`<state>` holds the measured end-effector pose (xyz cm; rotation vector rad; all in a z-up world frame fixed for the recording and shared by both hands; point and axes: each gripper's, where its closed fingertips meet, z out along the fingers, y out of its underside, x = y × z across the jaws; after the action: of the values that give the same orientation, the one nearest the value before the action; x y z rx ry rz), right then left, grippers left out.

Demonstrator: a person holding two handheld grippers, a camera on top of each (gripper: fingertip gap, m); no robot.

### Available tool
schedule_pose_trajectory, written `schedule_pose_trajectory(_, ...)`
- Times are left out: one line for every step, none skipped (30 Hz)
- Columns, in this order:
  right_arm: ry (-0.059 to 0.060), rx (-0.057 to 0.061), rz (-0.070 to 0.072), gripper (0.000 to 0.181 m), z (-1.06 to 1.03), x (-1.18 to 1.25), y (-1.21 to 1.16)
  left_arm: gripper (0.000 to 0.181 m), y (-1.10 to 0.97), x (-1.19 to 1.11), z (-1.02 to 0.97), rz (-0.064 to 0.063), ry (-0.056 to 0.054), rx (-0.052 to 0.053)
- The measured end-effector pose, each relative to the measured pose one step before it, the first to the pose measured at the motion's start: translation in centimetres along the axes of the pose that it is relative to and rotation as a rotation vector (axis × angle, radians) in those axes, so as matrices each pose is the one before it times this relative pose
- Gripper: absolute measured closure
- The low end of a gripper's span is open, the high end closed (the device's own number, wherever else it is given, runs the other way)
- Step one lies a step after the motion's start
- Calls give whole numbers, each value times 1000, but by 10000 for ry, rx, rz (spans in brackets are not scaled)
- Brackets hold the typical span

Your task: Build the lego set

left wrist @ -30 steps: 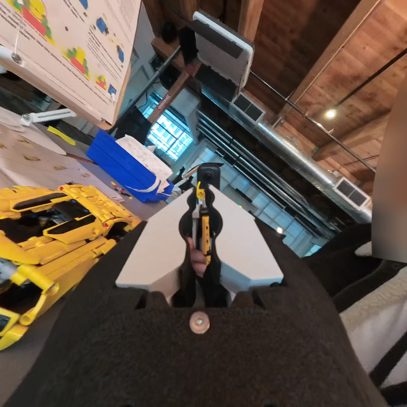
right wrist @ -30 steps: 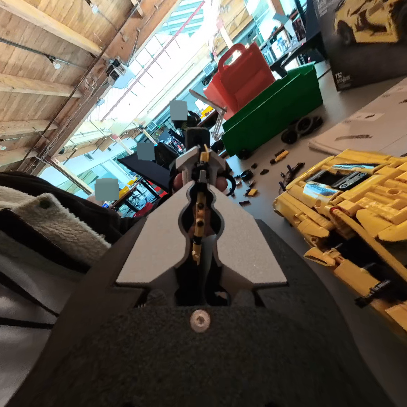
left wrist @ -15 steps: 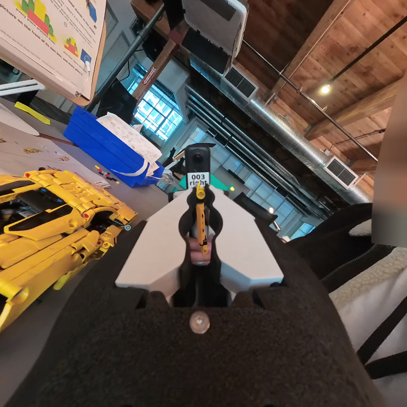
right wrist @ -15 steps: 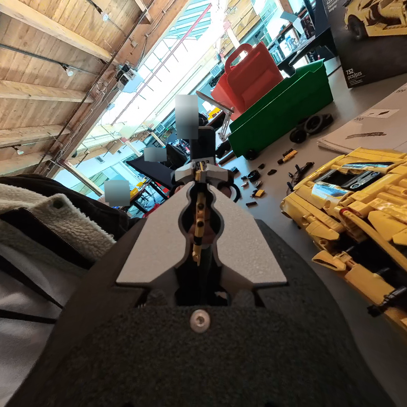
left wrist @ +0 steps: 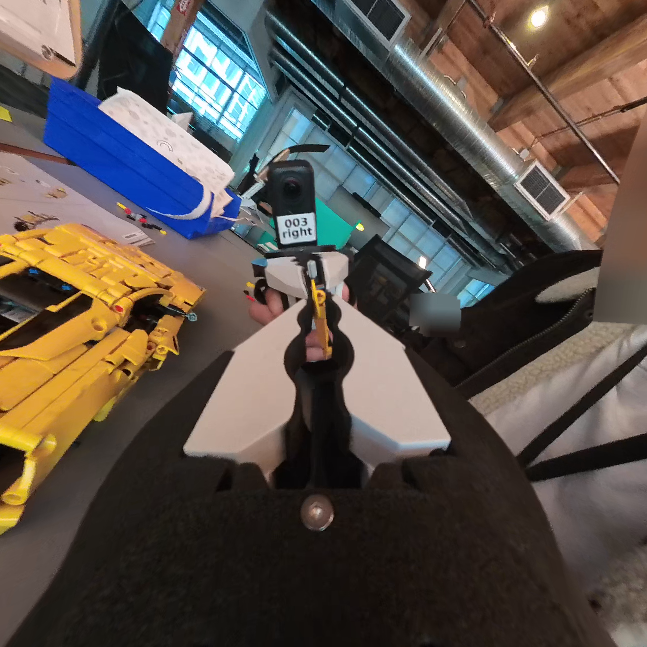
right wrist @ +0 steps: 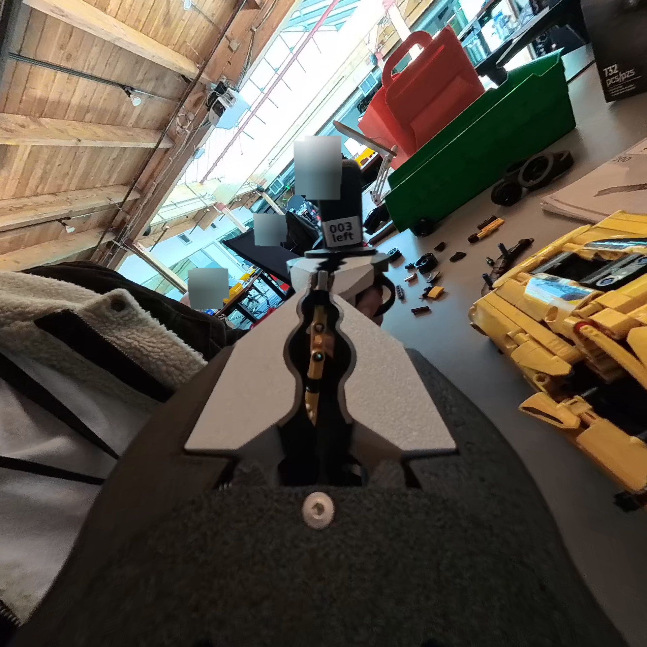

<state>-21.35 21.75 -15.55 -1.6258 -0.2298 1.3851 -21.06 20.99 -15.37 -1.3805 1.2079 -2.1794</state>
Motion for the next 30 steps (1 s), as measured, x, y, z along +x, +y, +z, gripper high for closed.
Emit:
schedule_pose_trajectory(-121,-29,118,175,101,-80,75,175,207,75,-13,-48,82,-130)
schedule_pose_trajectory(-75,-35,114,175,67,13,85,175,215,26,-4,-6,22,-151)
schedule_pose_trajectory(-45,-119,43,175,64,-7,189,175,296,56,-35,-51,76,-232)
schedule_pose_trajectory(-26,-152,13,175,99,-38,246,175,241,70,-77,-77,115,-191)
schedule_pose_trajectory(-17,-90,47,175,102,30,159,175,156,55,-96,-119,130,-106)
schedule_pose_trajectory(-101,-77,106,175,91,-62,129,175,64,85,-71,-176,165,-33)
schedule_pose_trajectory(-53,12,67,175,49,-23,-10,175,-85,15,-65,-162,116,76)
schedule_pose_trajectory(42,68,-40,175,11,17,-116,175,-339,-163,-134,-138,2,233)
schedule_pose_trajectory(186,135,-136,174,-89,162,-265,175,-875,-324,-341,-192,-63,576)
schedule_pose_trajectory(169,153,-223,174,-161,64,-302,175,-1377,-312,-607,-357,5,900)
schedule_pose_trajectory(146,141,-160,175,-142,33,-255,175,-1308,-425,-644,-415,-36,826)
schedule_pose_trajectory(221,0,-144,175,7,176,17,175,-783,-568,-436,-163,-217,548)
schedule_pose_trajectory(337,-148,-192,174,278,330,346,175,-377,-241,-126,90,-170,405)
schedule_pose_trajectory(139,-65,-116,174,516,-49,300,175,-245,359,154,119,104,392)
schedule_pose_trajectory(105,-42,-32,174,602,-124,256,175,-66,526,321,95,178,276)
schedule_pose_trajectory(182,115,-59,174,481,5,6,175,183,103,353,189,-86,111)
schedule_pose_trajectory(104,185,37,174,272,-13,-175,175,287,-73,274,194,-137,12)
schedule_pose_trajectory(13,295,114,174,66,-51,-388,175,182,184,196,-12,92,-1)
schedule_pose_trajectory(66,188,87,174,-68,74,-257,175,40,183,108,-72,115,57)
schedule_pose_trajectory(151,40,-21,174,-58,220,-30,175,64,-74,63,23,-57,51)
schedule_pose_trajectory(-29,-9,67,175,-23,25,47,175,229,-77,113,44,-55,-63)
schedule_pose_trajectory(-160,-61,150,175,64,-141,114,175,237,174,167,3,91,-83)
schedule_pose_trajectory(33,-12,49,175,33,96,52,175,148,169,193,63,58,-19)
schedule_pose_trajectory(-29,-11,2,175,-17,-27,1,175,97,24,159,141,-41,5)
schedule_pose_trajectory(-131,13,56,175,-50,-154,-29,175,21,63,89,114,-5,-11)
schedule_pose_trajectory(-78,70,49,175,-66,-81,-84,175,-23,61,7,99,2,-15)
schedule_pose_trajectory(-16,28,-19,175,-47,-49,-50,175,-33,-137,-71,123,-125,-7)
schedule_pose_trajectory(-66,19,-12,175,-24,-130,-71,175,-58,-155,-106,96,-129,20)
schedule_pose_trajectory(-70,35,8,174,-27,-98,-87,175,-41,87,-40,-18,55,24)
schedule_pose_trajectory(9,-32,17,175,8,35,44,175,55,156,56,-57,107,-20)
